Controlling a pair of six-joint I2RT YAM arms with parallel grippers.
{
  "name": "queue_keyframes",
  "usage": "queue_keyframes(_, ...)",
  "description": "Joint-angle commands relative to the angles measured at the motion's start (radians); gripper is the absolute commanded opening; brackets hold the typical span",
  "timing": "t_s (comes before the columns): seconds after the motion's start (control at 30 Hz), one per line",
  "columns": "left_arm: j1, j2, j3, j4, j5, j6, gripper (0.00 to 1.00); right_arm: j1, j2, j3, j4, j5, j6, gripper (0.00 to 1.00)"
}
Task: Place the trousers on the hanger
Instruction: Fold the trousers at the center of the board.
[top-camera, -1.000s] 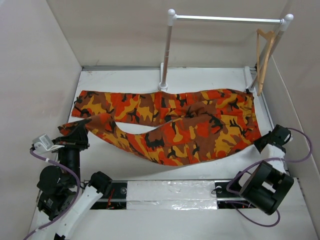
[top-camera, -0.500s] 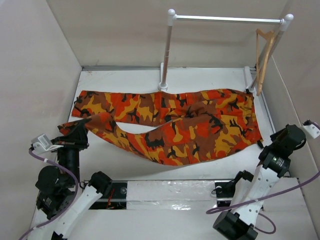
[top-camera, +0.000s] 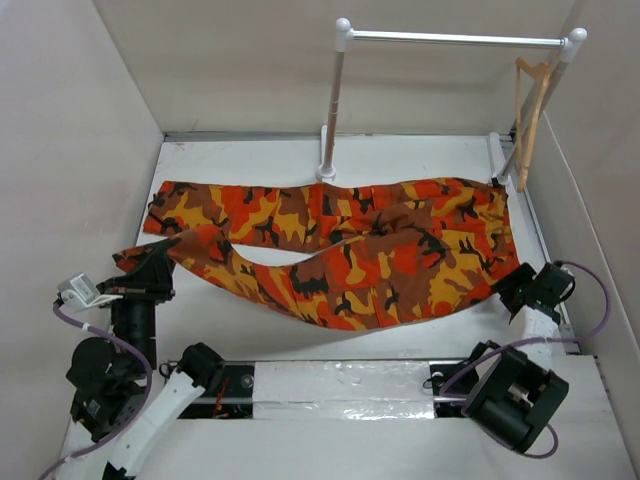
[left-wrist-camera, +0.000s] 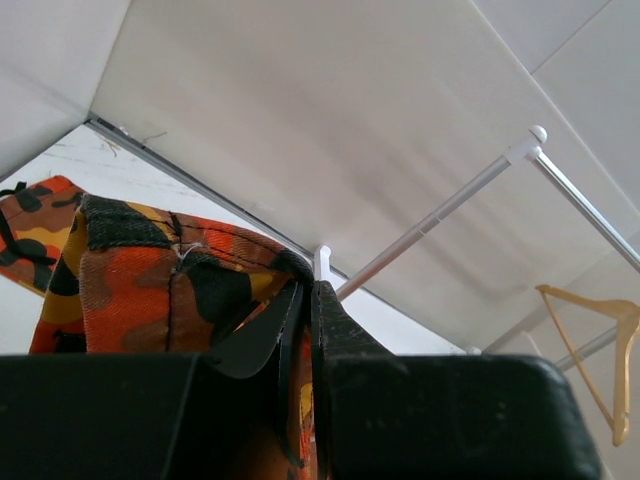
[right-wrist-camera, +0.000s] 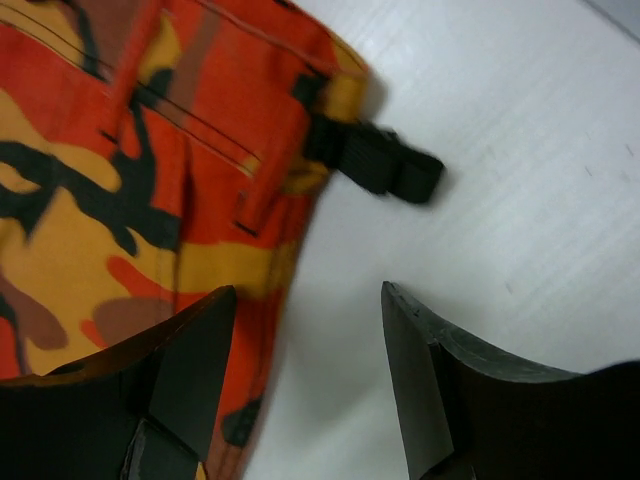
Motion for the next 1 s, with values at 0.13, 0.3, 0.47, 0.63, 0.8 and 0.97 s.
queue_keyframes(0.13, -0.005, 0.060, 0.013, 0.059, 0.031, -0.006, 0.00, 0.015, 0.138, -0.062, 0.409, -0.130, 0.118, 0.62)
queue_keyframes(0.3, 0.004, 0.077, 0.014, 0.051, 0.026, -0.009, 0.00, 0.047, 0.197, -0.056, 0.499, -0.101, 0.199, 0.48)
queue_keyframes(0.47, 0.014, 0.083, 0.007, 0.053, 0.020, -0.004, 0.00, 0.056, 0.209, -0.036, 0.505, -0.077, 0.222, 0.20)
queue_keyframes(0.63, 0.014, 0.095, 0.013, 0.047, 0.008, -0.009, 0.00, 0.047, 0.175, -0.027, 0.449, -0.055, 0.186, 0.00)
queue_keyframes(0.8, 0.014, 0.114, 0.025, 0.054, -0.017, -0.007, 0.00, 0.013, -0.099, 0.000, 0.142, -0.012, 0.037, 0.00)
queue_keyframes(0.97, 0.014, 0.134, 0.062, 0.070, -0.028, -0.024, 0.00, -0.020, -0.459, 0.132, -0.194, 0.078, -0.143, 0.00)
